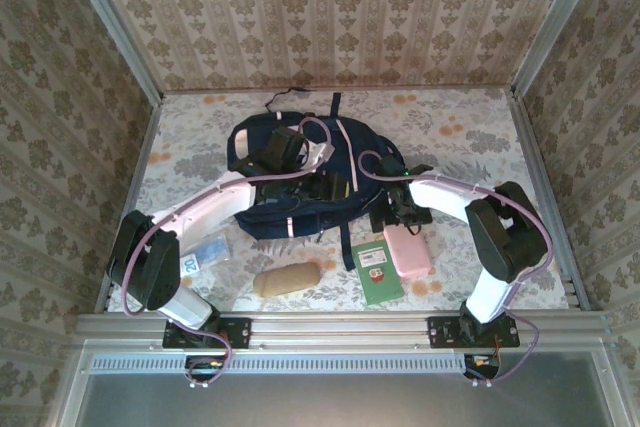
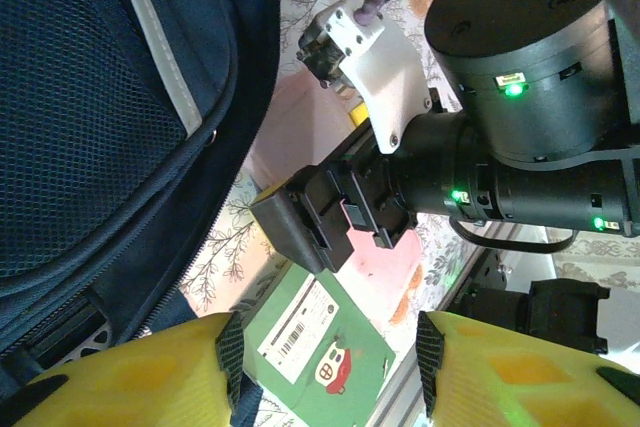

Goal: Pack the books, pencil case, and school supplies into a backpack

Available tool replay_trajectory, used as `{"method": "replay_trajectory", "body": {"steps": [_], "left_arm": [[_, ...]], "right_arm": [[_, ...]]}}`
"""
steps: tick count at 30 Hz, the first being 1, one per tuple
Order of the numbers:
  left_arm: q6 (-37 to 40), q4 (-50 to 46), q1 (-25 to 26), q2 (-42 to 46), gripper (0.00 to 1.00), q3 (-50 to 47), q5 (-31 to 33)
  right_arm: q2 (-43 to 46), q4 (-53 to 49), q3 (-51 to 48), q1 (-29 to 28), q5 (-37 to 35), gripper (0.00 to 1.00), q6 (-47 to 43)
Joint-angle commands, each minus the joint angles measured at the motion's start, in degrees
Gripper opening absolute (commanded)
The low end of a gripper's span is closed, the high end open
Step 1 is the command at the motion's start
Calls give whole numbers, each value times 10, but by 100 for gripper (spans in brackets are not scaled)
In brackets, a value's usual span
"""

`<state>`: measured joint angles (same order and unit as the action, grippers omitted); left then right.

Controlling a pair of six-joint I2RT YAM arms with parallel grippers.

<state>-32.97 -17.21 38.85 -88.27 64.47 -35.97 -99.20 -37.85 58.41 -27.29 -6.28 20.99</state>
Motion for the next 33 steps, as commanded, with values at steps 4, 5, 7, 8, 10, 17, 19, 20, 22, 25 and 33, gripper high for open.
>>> {"method": "replay_trajectory", "body": {"steps": [4,5,7,8,10,17,19,20,22,25,33], "left_arm": [[3,9,-5,13,52,-7,-23],[1,9,-5,13,52,-7,-24],[-1,9,-5,13,52,-5,-24],[-2,8,-6,13,52,-3,-23],[-5,9,-5,13,52,-2,-21],[-38,38,2,12,57,-5,-17],[-56,63,15,8,61,-10,-19],[-65,81,23,3,63,-11,-27],[-83,122,42,-11,70,-12,-48],[-81,141,69,-35,75,1,-66],[-50,127,82,-69,75,28,-78]], "right_arm": [[5,-17,2,-4,-45,93,17],[14,-18,1,-4,-51,91,17],[36,-21,-3,-3,-65,89,15],[47,-23,-5,-2,-72,88,13],[73,-28,-9,2,-85,86,13],[200,-47,-3,24,-73,86,61],[240,-44,6,27,-38,86,88],[252,-43,12,28,-18,86,103],[265,-38,28,28,19,85,132],[265,-43,62,28,69,85,166],[271,-27,105,28,161,83,216]]}}
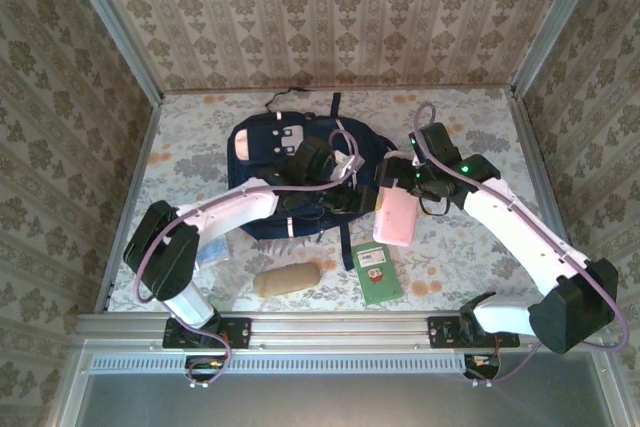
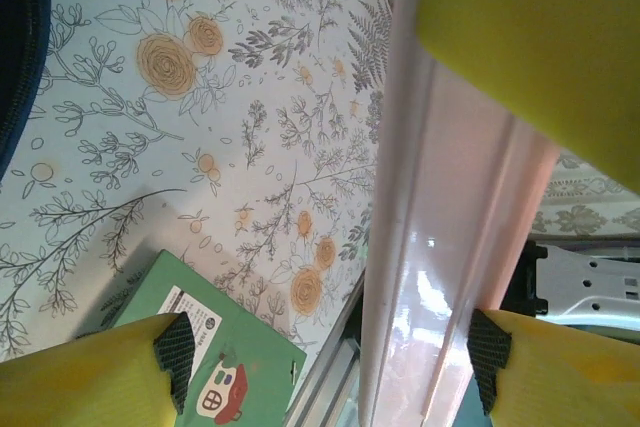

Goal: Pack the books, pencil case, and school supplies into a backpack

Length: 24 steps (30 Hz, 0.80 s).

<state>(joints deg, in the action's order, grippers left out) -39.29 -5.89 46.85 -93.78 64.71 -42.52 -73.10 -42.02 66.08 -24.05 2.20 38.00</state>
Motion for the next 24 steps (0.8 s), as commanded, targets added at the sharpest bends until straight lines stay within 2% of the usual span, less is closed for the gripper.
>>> {"method": "replay_trajectory", "body": {"steps": [1,5,10,18,24], "left_arm": [[13,16,4,-17,74,29,-17],[11,25,11,-20,73,37,-20],[8,43,14,2,71,27,-22],[-21,95,18,10,71,-5,-33],[-22,92,21,23,73,-15,-30]], "right_arm": [[11,18,30,-4,83,83,50],[10,20,33,-5,83,83,58],[10,7,33,-3,41,83,58],[3,18,32,-2,24,83,74],[-4,16,38,10,-3,84,75]]}}
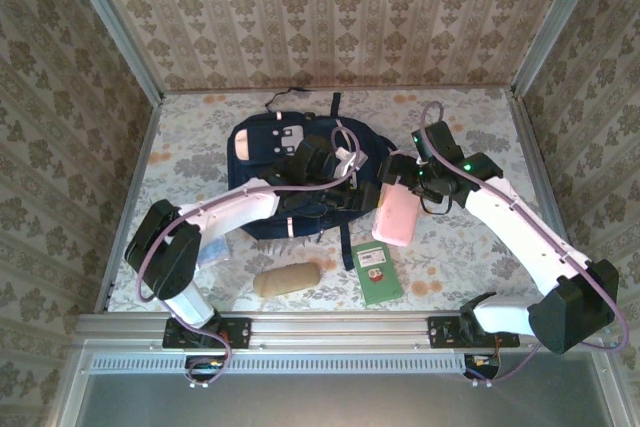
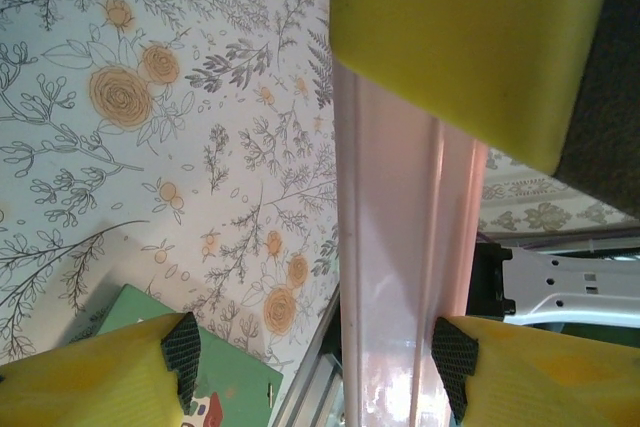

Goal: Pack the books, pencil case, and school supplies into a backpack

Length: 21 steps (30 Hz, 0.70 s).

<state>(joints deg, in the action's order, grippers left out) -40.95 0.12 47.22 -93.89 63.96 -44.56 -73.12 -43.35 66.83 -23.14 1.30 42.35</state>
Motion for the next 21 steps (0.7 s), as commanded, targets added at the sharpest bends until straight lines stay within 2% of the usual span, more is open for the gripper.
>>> {"method": "replay_trajectory", "body": {"steps": [1,10,17,21], "left_arm": [[0,24,17,30,73,-8,-3],[11,7,17,50,73,-14,6],[-6,33,18,13,73,-3,-3],[-27,63,21,-6,65,5,-17]], "right_arm": [[-3,28,30,4,1,84,33],[-2,46,18,20,18,84,49],[4,74,6,19,62,84,80],[11,79,2,20,69,84,94]]}}
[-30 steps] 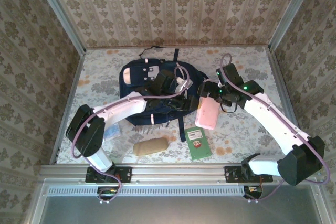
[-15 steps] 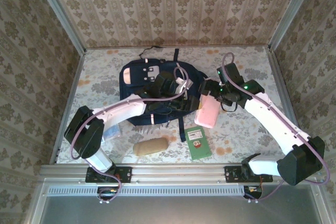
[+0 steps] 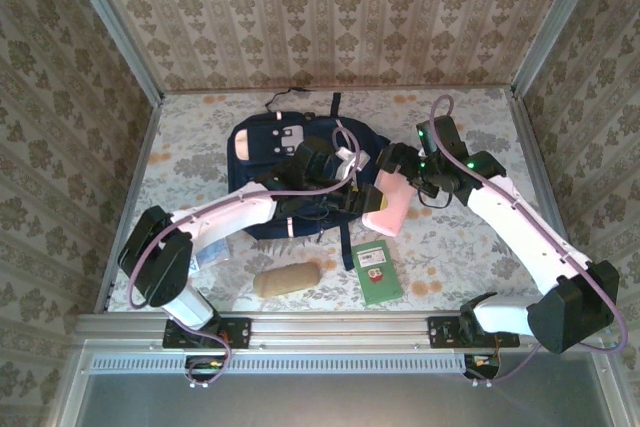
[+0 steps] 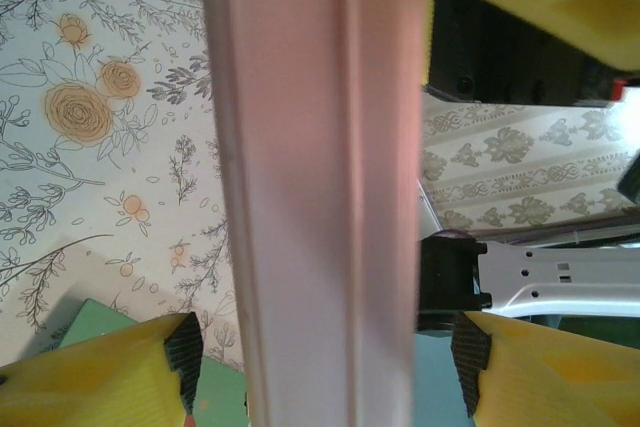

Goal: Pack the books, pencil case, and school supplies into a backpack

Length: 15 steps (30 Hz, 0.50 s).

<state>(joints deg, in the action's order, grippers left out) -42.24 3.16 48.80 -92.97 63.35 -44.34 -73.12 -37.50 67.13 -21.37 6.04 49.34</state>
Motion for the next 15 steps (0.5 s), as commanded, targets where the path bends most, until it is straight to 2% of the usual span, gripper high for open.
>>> {"method": "replay_trajectory", "body": {"steps": [1,5,8,15], "left_arm": [[-17,36,6,-17,61,13,-24],[-19,45,8,-19,44,15,-31],[-24,55,8,-17,35,14,-35],[-40,85,8,-4,23,3,-42]], "right_arm": [[13,21,-1,2,20,84,26],[15,23,-3,2,21,84,36],[15,24,-3,2,20,85,39],[21,22,-1,2,12,94,34]]}}
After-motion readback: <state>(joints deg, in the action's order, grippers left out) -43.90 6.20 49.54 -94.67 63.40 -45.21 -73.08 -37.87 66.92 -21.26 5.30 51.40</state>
